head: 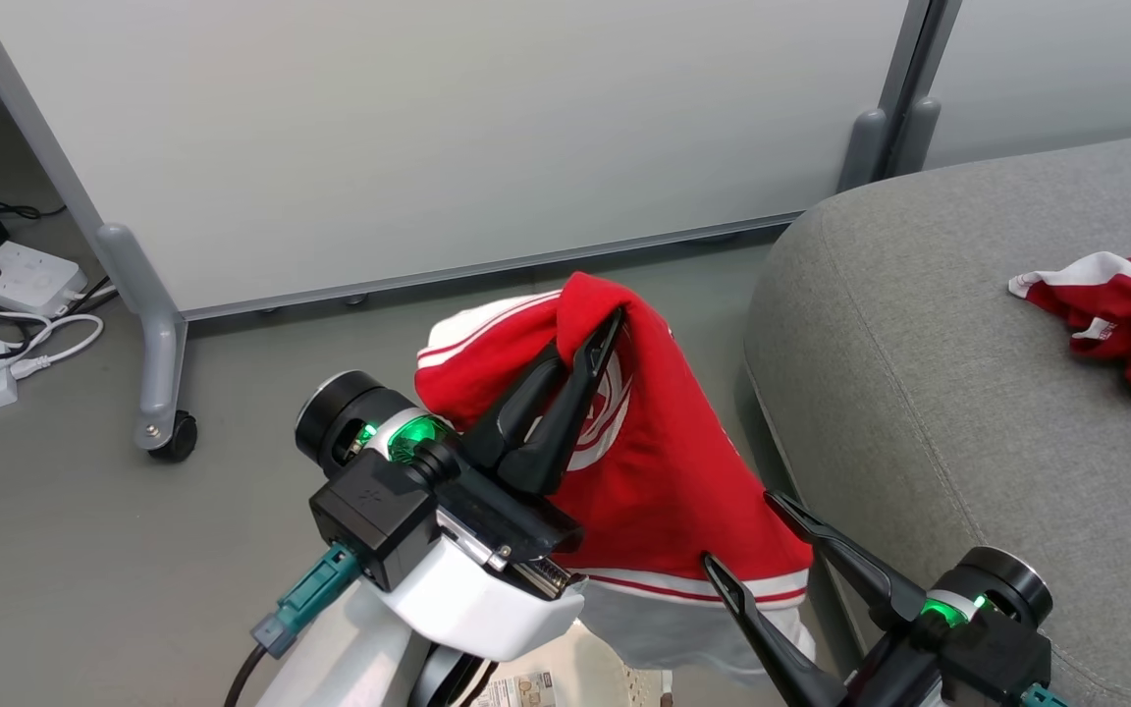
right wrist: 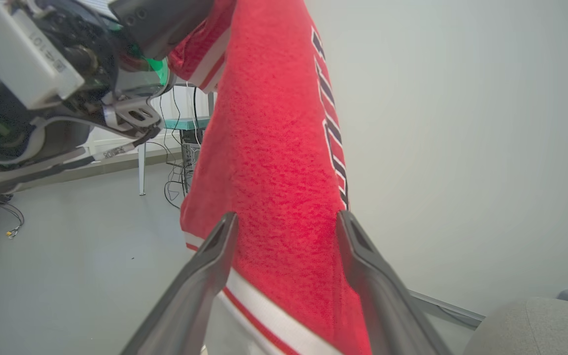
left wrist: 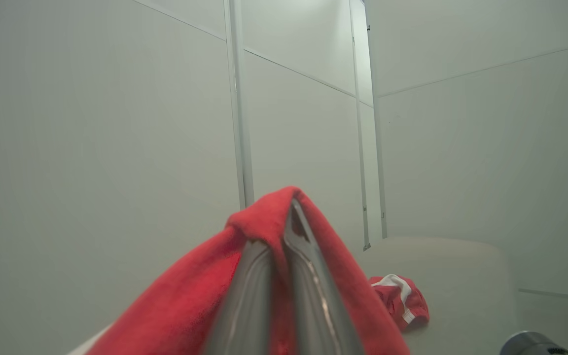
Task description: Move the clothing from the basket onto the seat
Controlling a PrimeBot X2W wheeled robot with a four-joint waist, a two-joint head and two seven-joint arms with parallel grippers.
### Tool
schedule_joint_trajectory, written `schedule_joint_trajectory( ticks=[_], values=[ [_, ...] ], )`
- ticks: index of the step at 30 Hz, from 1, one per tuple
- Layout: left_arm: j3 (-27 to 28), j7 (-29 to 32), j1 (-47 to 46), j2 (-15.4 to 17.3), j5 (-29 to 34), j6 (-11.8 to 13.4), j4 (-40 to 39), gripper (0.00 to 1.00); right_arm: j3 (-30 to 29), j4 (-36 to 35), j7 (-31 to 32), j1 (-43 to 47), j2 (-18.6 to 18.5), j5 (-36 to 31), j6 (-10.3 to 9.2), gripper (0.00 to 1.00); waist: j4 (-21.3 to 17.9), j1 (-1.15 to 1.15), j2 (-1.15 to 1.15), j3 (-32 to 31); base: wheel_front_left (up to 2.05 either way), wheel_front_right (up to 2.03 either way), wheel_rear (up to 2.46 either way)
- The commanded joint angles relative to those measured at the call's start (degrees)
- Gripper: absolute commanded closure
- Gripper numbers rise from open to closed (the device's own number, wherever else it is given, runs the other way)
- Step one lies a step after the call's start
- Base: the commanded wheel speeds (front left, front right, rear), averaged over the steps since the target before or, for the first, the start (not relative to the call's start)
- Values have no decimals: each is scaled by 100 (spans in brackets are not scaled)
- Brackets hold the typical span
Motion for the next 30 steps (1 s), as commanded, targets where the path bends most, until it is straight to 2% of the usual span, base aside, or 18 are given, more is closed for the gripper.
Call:
schedule_joint_trajectory(
  ticks=[1, 8, 24, 30],
  values=[
    [1, -1, -44, 17, 43, -5, 7, 100, -23, 29, -28, -63, 6, -36, 1, 0, 10, 0, 0, 1, 0, 0, 0],
    [-229, -1, -58, 16, 85, -30, 10, 100, -114, 161, -28, -104, 133, -179, 1, 0, 76, 0, 0, 4, 0, 0, 0],
    [-961, -1, -75, 17, 25, -51, 56, 100, 237, 678, -28, -385, 213, -140, 1, 0, 166, 0, 0, -9, 0, 0, 0],
    [-1247, -1, -43, 17, -16, -51, 56, 100, 9, 1023, -28, -474, 354, -362, 1, 0, 197, 0, 0, -14, 0, 0, 0]
  ],
)
